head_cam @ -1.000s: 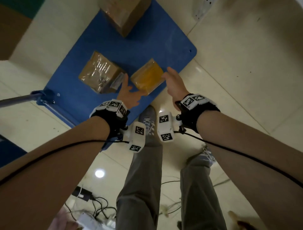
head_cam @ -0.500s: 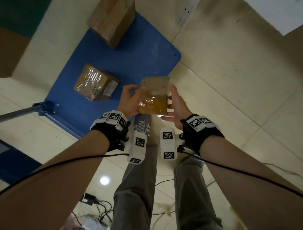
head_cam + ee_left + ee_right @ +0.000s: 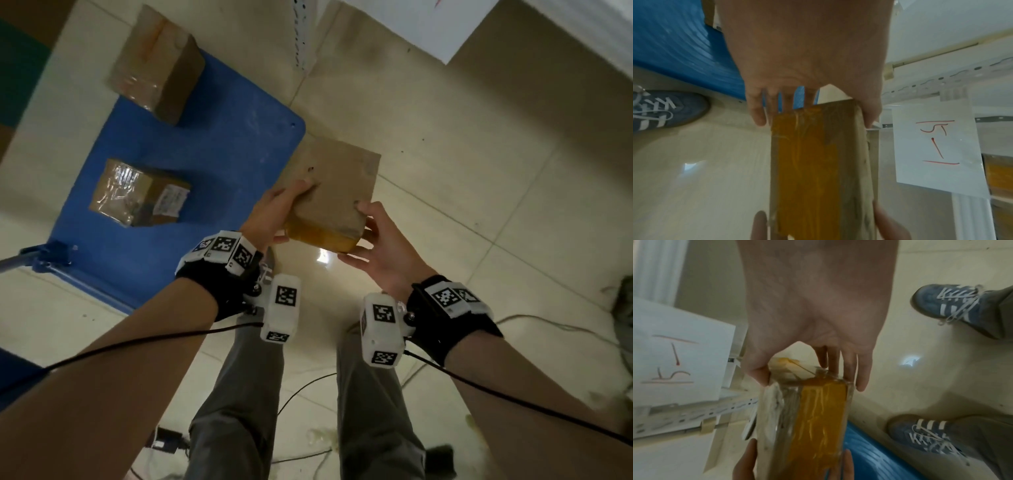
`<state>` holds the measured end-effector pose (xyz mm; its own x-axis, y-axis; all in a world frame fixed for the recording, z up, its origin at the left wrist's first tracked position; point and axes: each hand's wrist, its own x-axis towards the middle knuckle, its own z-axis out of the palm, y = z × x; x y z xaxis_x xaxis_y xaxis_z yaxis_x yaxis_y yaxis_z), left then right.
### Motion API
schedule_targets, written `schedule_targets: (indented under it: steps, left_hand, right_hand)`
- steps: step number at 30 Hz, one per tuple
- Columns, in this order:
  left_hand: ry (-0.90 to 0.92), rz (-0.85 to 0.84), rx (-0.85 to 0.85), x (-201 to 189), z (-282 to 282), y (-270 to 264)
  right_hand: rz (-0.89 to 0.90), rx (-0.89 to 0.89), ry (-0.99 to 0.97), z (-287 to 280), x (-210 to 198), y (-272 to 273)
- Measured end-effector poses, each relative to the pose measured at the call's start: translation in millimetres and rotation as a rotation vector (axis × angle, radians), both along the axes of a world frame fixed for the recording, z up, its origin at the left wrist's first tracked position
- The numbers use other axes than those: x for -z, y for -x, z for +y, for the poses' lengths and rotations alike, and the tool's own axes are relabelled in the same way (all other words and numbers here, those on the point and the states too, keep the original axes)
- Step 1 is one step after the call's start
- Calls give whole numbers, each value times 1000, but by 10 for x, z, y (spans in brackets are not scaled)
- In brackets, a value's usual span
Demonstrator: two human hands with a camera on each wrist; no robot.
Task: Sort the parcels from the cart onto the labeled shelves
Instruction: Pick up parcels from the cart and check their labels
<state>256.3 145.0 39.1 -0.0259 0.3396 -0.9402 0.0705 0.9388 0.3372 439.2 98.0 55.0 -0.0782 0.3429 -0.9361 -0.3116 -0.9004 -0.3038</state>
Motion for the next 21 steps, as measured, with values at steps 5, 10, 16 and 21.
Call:
schedule_targets:
  steps: [5,10,16,21]
  left_hand:
    - [-13,-114,208,-61,-2,-322]
    - [-162,-59,434,-32,-88,-550]
    - [-545,-50,662,-17,-321,-691]
    - [-649,-114,780,51,-405,-692]
  right_hand:
    - [64,93,-2,-259,39,-421]
    - [39,119,9,-494,72,-695]
    - [151,468,1,-585,61,-971]
    - [114,396,-28,-595,53,-1041]
